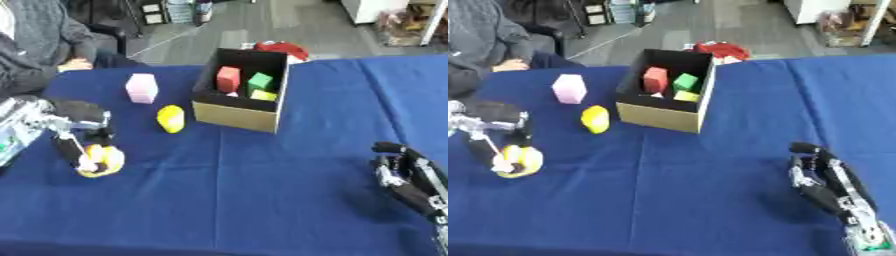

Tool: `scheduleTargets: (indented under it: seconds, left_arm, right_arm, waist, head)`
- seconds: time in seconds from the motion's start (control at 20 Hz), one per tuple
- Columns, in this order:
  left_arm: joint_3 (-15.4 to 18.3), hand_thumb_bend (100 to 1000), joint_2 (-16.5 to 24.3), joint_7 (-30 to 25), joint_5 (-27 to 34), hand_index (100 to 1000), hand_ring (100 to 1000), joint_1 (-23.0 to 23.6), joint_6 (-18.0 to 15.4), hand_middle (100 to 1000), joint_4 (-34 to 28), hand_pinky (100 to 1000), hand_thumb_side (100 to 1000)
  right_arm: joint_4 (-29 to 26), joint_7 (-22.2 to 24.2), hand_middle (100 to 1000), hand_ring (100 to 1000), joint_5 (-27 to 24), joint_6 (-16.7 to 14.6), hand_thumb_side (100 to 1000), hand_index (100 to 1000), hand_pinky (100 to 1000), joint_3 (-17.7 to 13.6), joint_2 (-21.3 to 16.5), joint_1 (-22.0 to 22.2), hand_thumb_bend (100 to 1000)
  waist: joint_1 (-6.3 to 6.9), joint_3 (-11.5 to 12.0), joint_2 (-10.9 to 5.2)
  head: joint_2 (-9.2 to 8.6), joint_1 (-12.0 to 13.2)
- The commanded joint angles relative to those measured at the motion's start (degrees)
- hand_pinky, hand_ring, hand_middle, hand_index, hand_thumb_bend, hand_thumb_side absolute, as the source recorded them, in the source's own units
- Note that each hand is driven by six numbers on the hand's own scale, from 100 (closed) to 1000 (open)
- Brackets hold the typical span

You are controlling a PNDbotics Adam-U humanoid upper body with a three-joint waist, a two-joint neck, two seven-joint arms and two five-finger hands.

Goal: Pick up objects on the table and place them in the box.

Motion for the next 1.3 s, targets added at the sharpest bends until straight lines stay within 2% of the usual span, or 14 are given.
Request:
scheduleTargets:
  seconds: [0.05, 0.2, 0.3, 0.5, 0.65, 0.85, 0.95, 1.1, 1.2, 1.3]
  left_arm:
    - [5.0, 339, -3.8, -16.7, -0.4, 522, 388, -5.7, -12.9, 364, -0.9, 490, 363]
    - [8.3, 338, -11.7, -16.7, -5.8, 536, 401, -12.4, -9.7, 377, 6.1, 502, 357]
    - [11.7, 317, -17.3, -14.6, -11.5, 543, 404, -16.0, -7.4, 381, 11.9, 507, 344]
    - [17.9, 231, -26.1, -4.1, -23.2, 558, 410, -19.7, -3.2, 384, 19.8, 524, 292]
    - [20.8, 264, -31.3, 4.8, -31.9, 579, 430, -21.3, 0.6, 403, 23.8, 545, 290]
    - [24.7, 254, -35.8, 16.8, -43.4, 625, 474, -21.8, 8.6, 453, 27.8, 587, 265]
    - [26.9, 233, -37.2, 22.6, -46.9, 742, 579, -21.5, 13.7, 570, 29.4, 692, 251]
    - [28.6, 317, -38.1, 28.2, -49.8, 880, 716, -21.1, 19.5, 750, 31.7, 770, 269]
    - [29.0, 434, -38.0, 29.8, -51.2, 924, 743, -20.9, 21.7, 803, 32.7, 781, 286]
    - [29.1, 501, -37.8, 30.4, -52.3, 955, 785, -20.8, 22.9, 856, 33.2, 802, 292]
  right_arm:
    - [-0.5, -0.1, 741, 676, 0.1, 0.1, 298, 809, 764, -0.1, -0.8, -0.2, 100]
    - [-0.5, 0.0, 741, 676, -0.1, 0.0, 296, 809, 764, 0.0, -0.4, -0.4, 100]
    - [-0.4, -0.1, 741, 676, -0.3, 0.1, 292, 809, 764, -0.2, -0.2, -0.5, 100]
    - [-0.4, -0.1, 741, 676, -0.7, 0.0, 289, 808, 764, 0.1, 0.4, -1.0, 100]
    - [-0.4, 0.1, 741, 676, -1.0, 0.0, 287, 808, 764, 0.3, 0.8, -1.3, 100]
    - [-0.4, 0.3, 741, 676, -1.3, 0.1, 280, 808, 764, 0.5, 1.2, -1.4, 100]
    - [-0.5, 0.4, 742, 677, -1.5, 0.1, 282, 808, 764, 0.6, 1.4, -1.6, 100]
    - [-0.5, 0.4, 742, 677, -1.6, 0.1, 278, 808, 764, 0.6, 1.5, -1.7, 100]
    - [-0.5, 0.4, 742, 677, -1.6, 0.1, 277, 808, 764, 0.6, 1.5, -1.7, 100]
    - [-0.6, 0.4, 742, 677, -1.7, 0.1, 278, 808, 765, 0.6, 1.5, -1.7, 100]
  waist:
    - [-0.04, -0.2, -1.53]
    - [-0.7, -0.8, -1.52]
    - [-1.32, -1.4, -1.32]
    - [-2.34, -2.4, -0.84]
    - [-2.88, -3.0, -0.57]
    - [-3.41, -3.7, -0.25]
    - [-3.69, -4.1, -0.08]
    - [-3.88, -4.6, 0.11]
    - [-3.87, -4.7, 0.18]
    - [-3.81, -4.8, 0.22]
  head:
    - [0.21, -0.2]
    - [0.21, -0.1]
    - [0.21, -0.1]
    - [0.21, 0.2]
    - [0.21, 0.6]
    - [0.21, 1.4]
    - [0.21, 1.7]
    - [0.21, 1.9]
    - [0.21, 1.9]
    - [0.21, 1.8]
